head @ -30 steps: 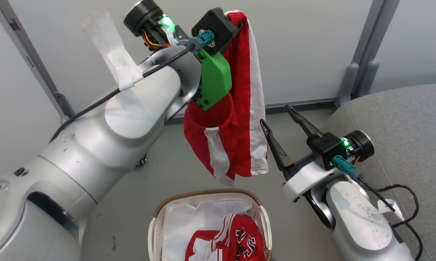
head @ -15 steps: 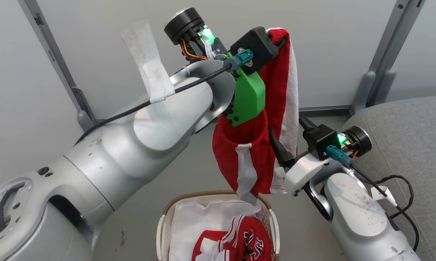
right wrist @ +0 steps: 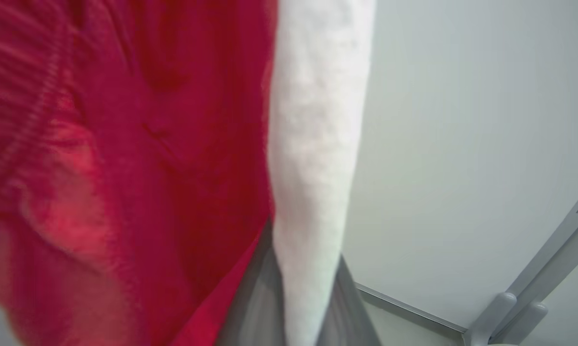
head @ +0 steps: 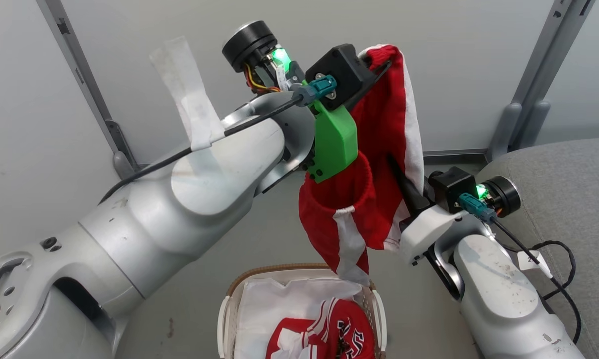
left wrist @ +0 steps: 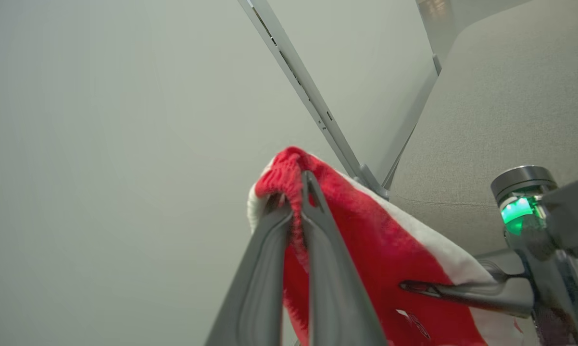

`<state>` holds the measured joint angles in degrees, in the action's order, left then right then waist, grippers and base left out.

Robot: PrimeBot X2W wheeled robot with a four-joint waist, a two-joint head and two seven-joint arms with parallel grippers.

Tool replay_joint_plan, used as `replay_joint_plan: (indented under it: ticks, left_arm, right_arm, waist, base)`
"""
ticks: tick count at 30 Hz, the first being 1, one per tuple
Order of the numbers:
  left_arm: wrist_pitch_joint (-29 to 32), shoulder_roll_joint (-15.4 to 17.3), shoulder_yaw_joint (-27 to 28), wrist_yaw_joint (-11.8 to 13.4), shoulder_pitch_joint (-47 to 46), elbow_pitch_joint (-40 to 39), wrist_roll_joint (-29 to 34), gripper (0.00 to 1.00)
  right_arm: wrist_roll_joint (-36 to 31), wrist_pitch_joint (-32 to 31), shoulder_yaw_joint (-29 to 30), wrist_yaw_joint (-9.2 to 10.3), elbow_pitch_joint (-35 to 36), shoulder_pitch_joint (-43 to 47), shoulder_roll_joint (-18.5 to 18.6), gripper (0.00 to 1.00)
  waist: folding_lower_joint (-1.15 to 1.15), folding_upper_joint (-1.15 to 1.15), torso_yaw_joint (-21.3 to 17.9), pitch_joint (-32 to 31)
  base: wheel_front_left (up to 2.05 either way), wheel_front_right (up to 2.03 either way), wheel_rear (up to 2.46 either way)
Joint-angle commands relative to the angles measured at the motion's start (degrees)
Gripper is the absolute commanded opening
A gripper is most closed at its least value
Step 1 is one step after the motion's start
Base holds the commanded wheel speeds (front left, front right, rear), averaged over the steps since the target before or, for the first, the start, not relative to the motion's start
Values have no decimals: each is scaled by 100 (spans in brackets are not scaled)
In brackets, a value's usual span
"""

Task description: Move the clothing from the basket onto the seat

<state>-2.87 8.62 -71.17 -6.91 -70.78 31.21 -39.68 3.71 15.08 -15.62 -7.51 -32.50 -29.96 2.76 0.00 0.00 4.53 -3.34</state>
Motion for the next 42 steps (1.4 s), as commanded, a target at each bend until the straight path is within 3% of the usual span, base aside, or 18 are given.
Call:
replay_joint_plan:
  ticks: [1,14,15,17,18,19,30,42]
  left_arm:
    - [-32,64,20,60,121,-12,-71,0]
    - [-429,291,205,342,923,228,-465,1]
    - [-477,299,234,357,1028,257,-521,8]
    - [-606,322,294,410,1238,318,-612,41]
    - [-686,335,355,451,1385,370,-708,97]
    - [-738,344,376,473,1495,404,-761,100]
    - [-1238,137,772,601,2838,841,-925,100]
    - [-1235,105,2446,561,4362,-35,185,100]
  right_arm:
    - [-38,14,43,4,34,-10,23,0]
    - [-148,14,223,4,164,-31,22,0]
    - [-166,14,249,4,176,-32,24,0]
    - [-191,14,315,4,213,-47,23,0]
    - [-211,14,351,4,234,-54,23,0]
    - [-220,14,378,4,252,-60,22,0]
    - [-424,14,814,4,485,-37,22,0]
    - [-617,14,1124,4,750,132,22,0]
  waist:
    - [0,0,-14,6]
    - [0,0,-69,66]
    - [0,0,-71,72]
    - [0,0,-76,90]
    - [0,0,-81,98]
    - [0,0,-88,103]
    - [0,0,-141,186]
    - [0,0,-321,288]
  base:
    - [0,0,0]
    - [0,0,0]
    - [0,0,0]
    - [0,0,0]
    - [0,0,0]
    - [0,0,0]
    - [0,0,0]
    - [0,0,0]
